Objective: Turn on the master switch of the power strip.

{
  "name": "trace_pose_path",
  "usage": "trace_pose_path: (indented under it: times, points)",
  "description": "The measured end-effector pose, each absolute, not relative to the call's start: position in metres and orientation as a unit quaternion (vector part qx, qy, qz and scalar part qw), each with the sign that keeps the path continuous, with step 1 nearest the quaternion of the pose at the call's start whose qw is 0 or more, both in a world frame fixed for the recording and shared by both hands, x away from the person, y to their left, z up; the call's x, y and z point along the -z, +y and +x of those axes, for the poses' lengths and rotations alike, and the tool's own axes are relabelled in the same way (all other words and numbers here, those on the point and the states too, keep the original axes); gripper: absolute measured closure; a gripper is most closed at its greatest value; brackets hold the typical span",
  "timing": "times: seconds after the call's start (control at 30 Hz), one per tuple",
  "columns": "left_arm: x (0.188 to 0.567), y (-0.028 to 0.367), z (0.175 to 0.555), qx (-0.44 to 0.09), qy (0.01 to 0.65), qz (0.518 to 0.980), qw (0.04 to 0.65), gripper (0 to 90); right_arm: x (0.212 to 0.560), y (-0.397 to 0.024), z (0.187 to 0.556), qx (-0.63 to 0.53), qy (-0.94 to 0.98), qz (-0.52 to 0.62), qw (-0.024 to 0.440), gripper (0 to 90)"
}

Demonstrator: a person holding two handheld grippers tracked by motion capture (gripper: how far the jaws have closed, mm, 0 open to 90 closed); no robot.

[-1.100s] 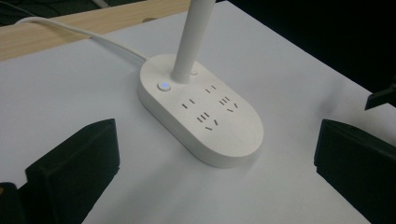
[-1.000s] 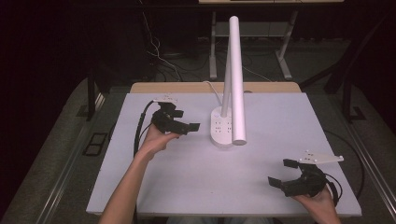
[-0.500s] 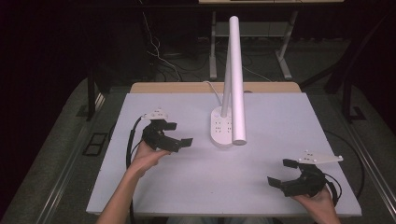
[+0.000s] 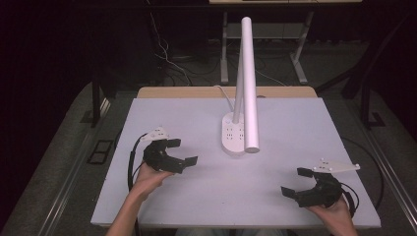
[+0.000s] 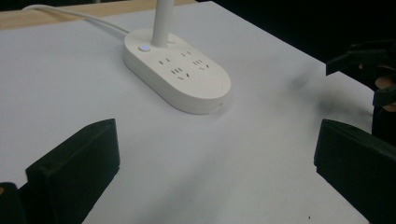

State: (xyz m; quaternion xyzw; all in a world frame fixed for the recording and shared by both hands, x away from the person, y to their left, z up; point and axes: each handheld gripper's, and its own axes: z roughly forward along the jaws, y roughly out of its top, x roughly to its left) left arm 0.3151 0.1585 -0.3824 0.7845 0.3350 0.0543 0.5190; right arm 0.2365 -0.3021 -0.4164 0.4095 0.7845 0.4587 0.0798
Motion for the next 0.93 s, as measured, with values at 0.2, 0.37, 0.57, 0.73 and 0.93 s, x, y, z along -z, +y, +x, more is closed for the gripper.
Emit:
trace_pose_path:
  times: [0.2, 0.37, 0.57, 0.73, 0.93]
  points:
    - [0.389, 0.165, 0.307, -0.053, 0.345, 0.776, 0.525, 0.0, 0.417, -0.302, 0.236, -0.46, 0.784, 0.409, 0.08, 0.0]
    - [0.396, 0.17, 0.299, -0.056, 0.351, 0.773, 0.526, 0.0, 0.417, -0.301, 0.236, -0.46, 0.785, 0.408, 0.079, 0.0]
    - [0.407, 0.175, 0.288, -0.057, 0.359, 0.769, 0.526, 0.0, 0.417, -0.301, 0.236, -0.459, 0.785, 0.408, 0.077, 0.0]
    - [0.413, 0.177, 0.278, -0.058, 0.362, 0.764, 0.531, 0.0, 0.418, -0.3, 0.236, -0.459, 0.785, 0.408, 0.077, 0.0]
    - [0.418, 0.178, 0.273, -0.062, 0.366, 0.764, 0.528, 0.3, 0.418, -0.3, 0.236, -0.458, 0.786, 0.408, 0.075, 0.0]
